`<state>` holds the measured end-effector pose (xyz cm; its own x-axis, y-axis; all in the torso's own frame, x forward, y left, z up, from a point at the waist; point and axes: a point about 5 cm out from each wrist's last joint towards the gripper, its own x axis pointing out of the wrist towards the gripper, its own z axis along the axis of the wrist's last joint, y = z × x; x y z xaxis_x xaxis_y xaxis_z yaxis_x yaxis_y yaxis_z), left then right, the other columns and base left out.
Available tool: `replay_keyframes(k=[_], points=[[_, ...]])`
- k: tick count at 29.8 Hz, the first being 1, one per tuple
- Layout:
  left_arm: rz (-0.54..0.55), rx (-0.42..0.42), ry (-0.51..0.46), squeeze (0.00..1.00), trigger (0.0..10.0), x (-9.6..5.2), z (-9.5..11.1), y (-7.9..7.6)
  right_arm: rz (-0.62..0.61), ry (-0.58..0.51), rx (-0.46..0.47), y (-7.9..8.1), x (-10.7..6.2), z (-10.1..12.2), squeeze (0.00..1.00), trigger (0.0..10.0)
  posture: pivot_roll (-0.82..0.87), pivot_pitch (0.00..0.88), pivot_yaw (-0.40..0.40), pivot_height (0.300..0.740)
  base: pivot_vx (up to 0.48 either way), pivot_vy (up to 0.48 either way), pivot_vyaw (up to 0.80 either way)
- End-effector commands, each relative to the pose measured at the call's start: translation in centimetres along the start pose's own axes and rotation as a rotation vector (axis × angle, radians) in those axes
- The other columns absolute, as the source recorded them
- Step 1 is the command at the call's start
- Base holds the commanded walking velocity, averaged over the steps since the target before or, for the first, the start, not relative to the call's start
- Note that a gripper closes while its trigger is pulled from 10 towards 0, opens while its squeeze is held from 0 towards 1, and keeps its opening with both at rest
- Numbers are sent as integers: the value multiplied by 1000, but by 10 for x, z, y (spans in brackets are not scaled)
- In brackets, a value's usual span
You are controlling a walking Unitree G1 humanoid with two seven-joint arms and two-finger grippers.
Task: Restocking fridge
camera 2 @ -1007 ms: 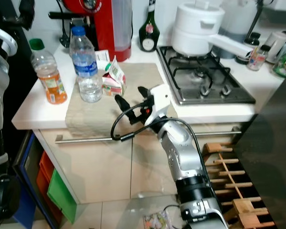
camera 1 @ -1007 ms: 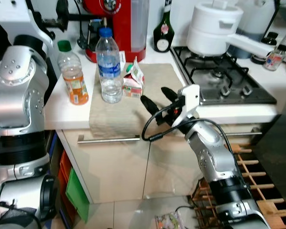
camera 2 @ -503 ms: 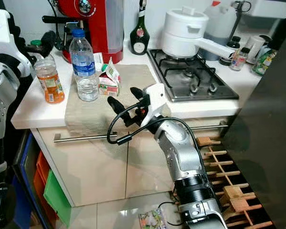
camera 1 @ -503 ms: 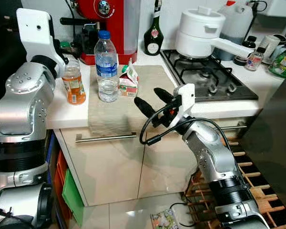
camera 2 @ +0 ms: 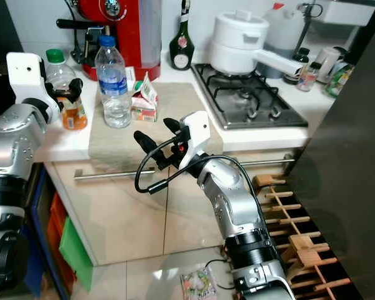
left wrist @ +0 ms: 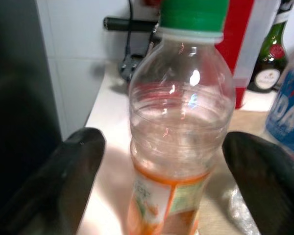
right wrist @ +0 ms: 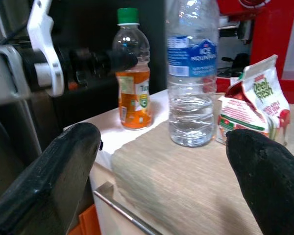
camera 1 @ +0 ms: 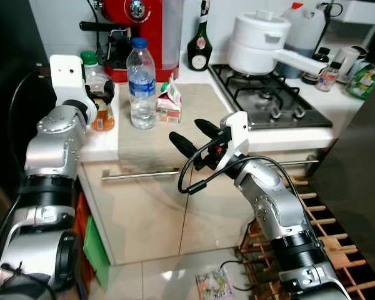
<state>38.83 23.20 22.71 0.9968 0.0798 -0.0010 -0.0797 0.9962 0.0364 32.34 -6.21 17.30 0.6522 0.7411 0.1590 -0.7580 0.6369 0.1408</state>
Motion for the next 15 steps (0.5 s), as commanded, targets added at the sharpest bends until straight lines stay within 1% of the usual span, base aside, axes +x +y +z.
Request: replay_keyframes(k=[1,5,6,10,15], points=[[-11,31,-31,0,0,6,5,-7,8,-17,-7,0,1,5,0,10000,-32,0,-36,740,0,0,0],[-23,28,-43,0,0,9,4,-12,8,-18,-9,0,1,6,0,10000,-36,0,-35,740,0,0,0],[-36,16,-58,0,0,12,4,-17,4,-18,-10,-1,1,6,0,10000,-37,0,-33,740,0,0,0],[-50,6,-80,0,0,15,4,-19,2,-17,-12,-1,0,5,0,10000,-39,0,-31,740,0,0,0],[-44,34,-86,0,0,16,5,-20,0,-15,-13,0,0,4,0,10000,-43,0,-14,740,0,0,0]])
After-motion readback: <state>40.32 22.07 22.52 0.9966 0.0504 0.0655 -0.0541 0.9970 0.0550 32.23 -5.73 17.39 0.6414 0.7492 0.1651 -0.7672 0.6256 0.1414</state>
